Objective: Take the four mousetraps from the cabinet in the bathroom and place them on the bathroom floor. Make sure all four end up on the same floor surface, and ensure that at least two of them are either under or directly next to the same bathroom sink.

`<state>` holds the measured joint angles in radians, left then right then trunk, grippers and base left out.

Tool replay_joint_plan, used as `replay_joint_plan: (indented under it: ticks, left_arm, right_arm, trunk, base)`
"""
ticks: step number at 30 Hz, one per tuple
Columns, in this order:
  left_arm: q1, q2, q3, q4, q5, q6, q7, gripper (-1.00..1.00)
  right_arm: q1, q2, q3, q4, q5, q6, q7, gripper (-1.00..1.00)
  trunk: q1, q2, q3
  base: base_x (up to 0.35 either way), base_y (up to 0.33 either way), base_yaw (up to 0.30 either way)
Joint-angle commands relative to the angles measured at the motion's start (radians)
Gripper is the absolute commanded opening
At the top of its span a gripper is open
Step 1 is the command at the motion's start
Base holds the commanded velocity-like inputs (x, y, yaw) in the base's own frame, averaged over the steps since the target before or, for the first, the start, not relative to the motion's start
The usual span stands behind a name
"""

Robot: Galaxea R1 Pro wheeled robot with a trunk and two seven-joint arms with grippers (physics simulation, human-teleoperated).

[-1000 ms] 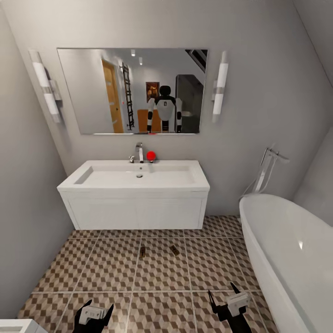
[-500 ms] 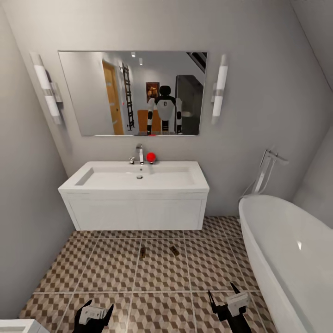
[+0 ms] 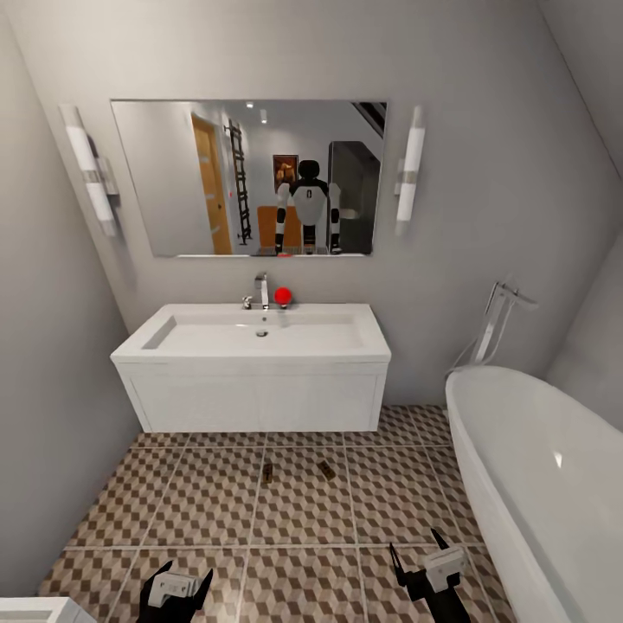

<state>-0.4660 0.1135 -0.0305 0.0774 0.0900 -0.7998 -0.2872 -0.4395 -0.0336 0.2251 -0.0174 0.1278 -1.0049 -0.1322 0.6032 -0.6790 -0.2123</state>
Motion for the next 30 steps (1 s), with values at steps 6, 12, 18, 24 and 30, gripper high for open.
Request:
replay_joint_plan:
  ticks: [6,12,18,24,30]
  left_arm:
    - [-0.002,-0.002,-0.003,0.004,0.010,-0.004,-0.007,1.00]
    - [-0.002,-0.004,-0.003,0.004,0.010,-0.004,-0.007,1.00]
    - [-0.002,-0.005,-0.003,0.004,0.010,-0.004,-0.006,1.00]
    - [-0.002,-0.005,-0.003,0.004,0.010,-0.004,-0.006,1.00]
    - [-0.002,-0.005,-0.003,0.004,0.010,-0.004,-0.006,1.00]
  right_arm:
    - [-0.001,0.000,0.002,0.001,0.011,-0.001,-0.010,1.00]
    - [-0.001,0.000,0.002,0.001,0.010,-0.001,-0.010,1.00]
    - [-0.001,0.000,0.002,0.001,0.010,0.000,-0.010,1.00]
    - [-0.001,0.000,0.002,0.001,0.010,0.000,-0.010,1.00]
    - [-0.001,0.000,0.002,0.001,0.010,0.000,-0.010,1.00]
  trunk:
    - [-0.023,0.041,0.017]
    - [-0.046,0.083,0.036]
    - [-0.069,0.125,0.055]
    - [-0.092,0.167,0.074]
    - [-0.115,0.209,0.093]
  base:
    - [0.000,0.000,0.000]
    - [0.000,0.000,0.000]
    - [0.000,0.000,0.000]
    - [0.000,0.000,0.000]
    - [0.000,0.000,0.000]
